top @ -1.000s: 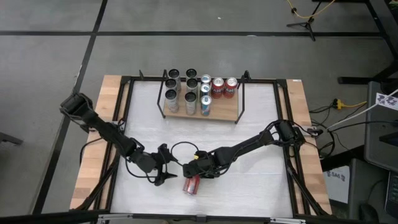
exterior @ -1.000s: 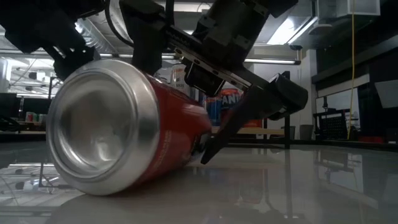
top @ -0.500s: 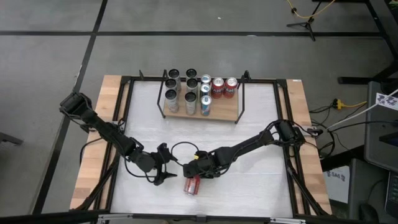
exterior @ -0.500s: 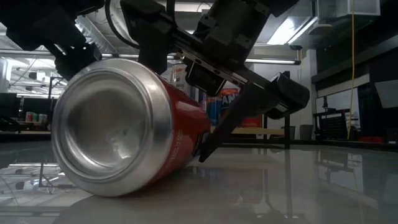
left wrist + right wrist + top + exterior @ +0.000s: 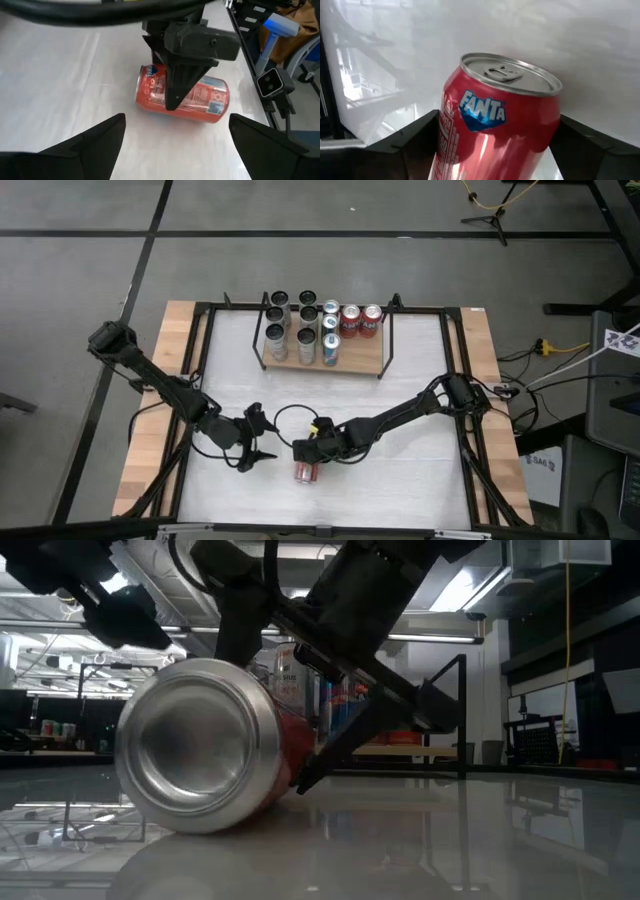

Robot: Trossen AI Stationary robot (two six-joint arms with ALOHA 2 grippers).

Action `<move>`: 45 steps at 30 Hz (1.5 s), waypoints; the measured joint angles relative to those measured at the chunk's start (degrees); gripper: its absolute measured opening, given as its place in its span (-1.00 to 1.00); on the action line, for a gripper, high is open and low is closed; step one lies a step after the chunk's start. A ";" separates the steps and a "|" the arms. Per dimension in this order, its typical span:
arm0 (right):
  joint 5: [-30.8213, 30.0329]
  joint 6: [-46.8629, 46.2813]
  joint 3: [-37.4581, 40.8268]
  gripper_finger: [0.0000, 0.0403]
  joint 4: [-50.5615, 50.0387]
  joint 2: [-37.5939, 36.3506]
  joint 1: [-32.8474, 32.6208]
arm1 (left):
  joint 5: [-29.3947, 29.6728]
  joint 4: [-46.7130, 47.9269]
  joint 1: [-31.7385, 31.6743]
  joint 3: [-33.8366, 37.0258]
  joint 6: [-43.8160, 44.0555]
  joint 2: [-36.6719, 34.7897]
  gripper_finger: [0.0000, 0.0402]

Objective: Place canned beverage on shelf
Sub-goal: Put the red soda can on the shelf

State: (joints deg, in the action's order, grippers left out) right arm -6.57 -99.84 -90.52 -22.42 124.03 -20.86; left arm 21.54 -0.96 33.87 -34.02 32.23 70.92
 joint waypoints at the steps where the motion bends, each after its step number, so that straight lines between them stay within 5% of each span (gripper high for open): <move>1: -0.82 0.47 0.00 0.59 0.17 0.00 0.01 | 0.00 1.00 0.00 0.00 0.02 -1.00 0.74; 13: -7.73 3.28 0.00 0.60 1.67 0.02 0.02 | -0.11 10.14 0.09 -0.02 0.02 -7.35 0.74; 22: -18.60 10.68 0.00 0.60 3.68 0.02 0.02 | -0.06 12.09 0.09 -0.02 0.04 -7.35 0.74; 45: -45.95 47.10 0.00 0.60 15.57 0.11 0.00 | 2.63 12.07 0.04 -0.02 -1.41 -7.33 0.74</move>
State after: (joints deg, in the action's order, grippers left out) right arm -52.52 -52.74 -90.52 -6.85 124.14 -20.86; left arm 24.17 11.11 33.91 -34.04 30.82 63.59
